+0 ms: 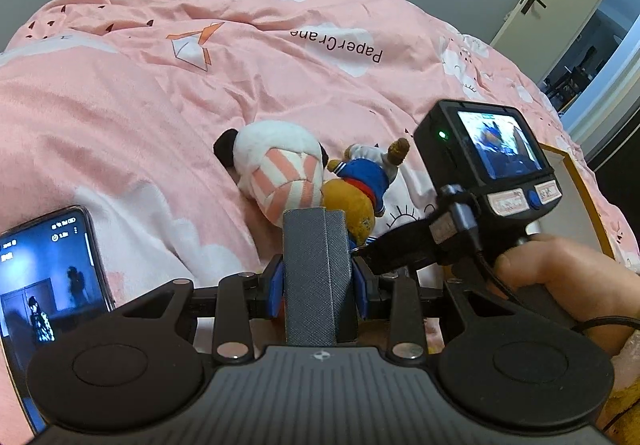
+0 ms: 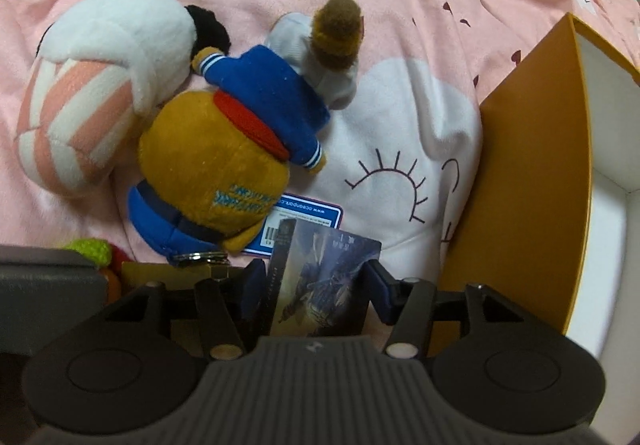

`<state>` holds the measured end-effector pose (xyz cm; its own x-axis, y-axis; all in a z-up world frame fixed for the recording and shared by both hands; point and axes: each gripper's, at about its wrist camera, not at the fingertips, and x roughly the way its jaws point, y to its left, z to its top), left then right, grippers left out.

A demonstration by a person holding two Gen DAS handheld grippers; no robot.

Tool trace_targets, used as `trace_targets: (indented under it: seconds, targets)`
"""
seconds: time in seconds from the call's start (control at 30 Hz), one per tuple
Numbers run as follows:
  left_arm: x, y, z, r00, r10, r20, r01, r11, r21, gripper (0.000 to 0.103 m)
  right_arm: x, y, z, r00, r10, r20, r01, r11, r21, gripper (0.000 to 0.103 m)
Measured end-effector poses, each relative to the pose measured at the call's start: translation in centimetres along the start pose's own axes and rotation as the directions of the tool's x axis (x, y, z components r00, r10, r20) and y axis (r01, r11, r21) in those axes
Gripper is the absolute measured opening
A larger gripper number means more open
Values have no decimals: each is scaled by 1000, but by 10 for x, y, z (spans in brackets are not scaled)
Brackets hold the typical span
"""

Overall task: Organize objects
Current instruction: 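Grasp the dark grey box with the left gripper while the right grasps the photo card box, then carry both boxes into the box and set them upright beside the wallet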

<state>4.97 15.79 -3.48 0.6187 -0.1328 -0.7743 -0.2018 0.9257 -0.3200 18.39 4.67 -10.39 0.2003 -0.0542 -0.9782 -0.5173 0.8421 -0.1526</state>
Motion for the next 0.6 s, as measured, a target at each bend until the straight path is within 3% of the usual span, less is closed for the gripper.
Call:
trace_targets:
  seconds: [0.17, 0.4, 0.6]
  targets:
    - [1, -3, -2, 1000, -2, 4, 2, 1000, 14, 39, 8, -8, 1, 1000, -20, 22, 19, 1000, 24, 59]
    - [3, -6, -5, 1000, -23, -18, 23, 1000, 11, 39, -19, -28, -10, 998, 40, 56, -36, 997, -67, 36]
    - [1, -8, -7, 1000, -16, -12, 16, 1000, 13, 39, -44, -39, -25, 986, 131, 105, -125, 990, -67, 28]
